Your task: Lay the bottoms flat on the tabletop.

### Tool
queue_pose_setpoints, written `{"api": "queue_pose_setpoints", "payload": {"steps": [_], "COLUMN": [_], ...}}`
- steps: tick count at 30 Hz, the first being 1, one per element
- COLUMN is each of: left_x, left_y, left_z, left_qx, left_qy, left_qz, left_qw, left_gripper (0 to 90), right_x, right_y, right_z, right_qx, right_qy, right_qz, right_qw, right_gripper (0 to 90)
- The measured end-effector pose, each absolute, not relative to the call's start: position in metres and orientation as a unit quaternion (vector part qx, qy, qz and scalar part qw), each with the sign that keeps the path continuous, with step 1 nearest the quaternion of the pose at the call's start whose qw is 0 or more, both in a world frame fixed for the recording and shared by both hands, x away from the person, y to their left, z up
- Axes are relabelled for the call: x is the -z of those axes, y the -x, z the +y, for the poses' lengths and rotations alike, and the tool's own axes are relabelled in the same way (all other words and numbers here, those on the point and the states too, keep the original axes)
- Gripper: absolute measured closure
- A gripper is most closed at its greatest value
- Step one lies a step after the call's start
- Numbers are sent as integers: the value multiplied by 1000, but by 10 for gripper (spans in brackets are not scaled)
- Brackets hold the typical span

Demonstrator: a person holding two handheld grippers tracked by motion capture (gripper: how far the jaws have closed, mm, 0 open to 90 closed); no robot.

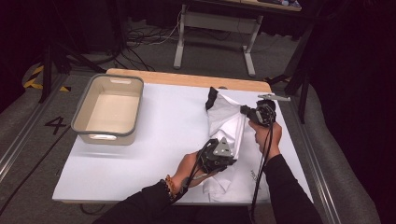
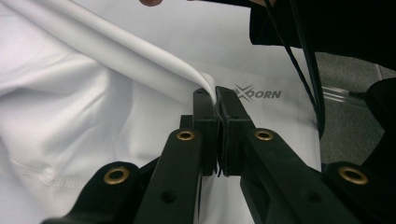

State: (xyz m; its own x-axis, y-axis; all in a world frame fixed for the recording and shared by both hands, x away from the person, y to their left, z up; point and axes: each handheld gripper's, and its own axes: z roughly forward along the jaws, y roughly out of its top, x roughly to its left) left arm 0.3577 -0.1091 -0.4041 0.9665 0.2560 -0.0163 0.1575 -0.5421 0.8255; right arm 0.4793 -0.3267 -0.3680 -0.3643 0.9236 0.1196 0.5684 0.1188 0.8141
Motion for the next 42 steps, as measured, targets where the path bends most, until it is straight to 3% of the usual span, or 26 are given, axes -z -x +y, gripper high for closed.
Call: {"api": "queue_pose_setpoints", "payload": {"steps": [9, 13, 18, 22, 27, 31, 42], "left_x": [425, 419, 412, 418, 432, 443, 450], "left_y": [-355, -342, -327, -320, -319, -318, -309], "left_z": [-131, -119, -79, -44, -16, -8, -21], "left_qx": [-31, -48, -75, -106, -118, -132, -80], "left_qy": [-891, -889, -878, -877, -883, -891, -898], "left_qz": [105, 89, 83, 105, 123, 140, 116], "left_qw": [442, 447, 466, 456, 436, 412, 417], "left_gripper": [839, 668, 589, 523, 474, 467, 455], "right_x": [419, 434, 438, 434, 422, 412, 411], "right_y": [-479, -476, -472, -464, -433, -403, -334], "right_z": [-365, -378, -384, -382, -383, -375, -299], "right_qx": [-380, -370, -351, -318, -357, -412, -438], "right_qy": [-561, -573, -571, -564, -531, -483, -336], "right_qz": [705, 700, 704, 720, 722, 741, 823], "right_qw": [212, 212, 236, 249, 263, 217, 133], "right_gripper": [883, 879, 856, 535, 429, 411, 432]}}
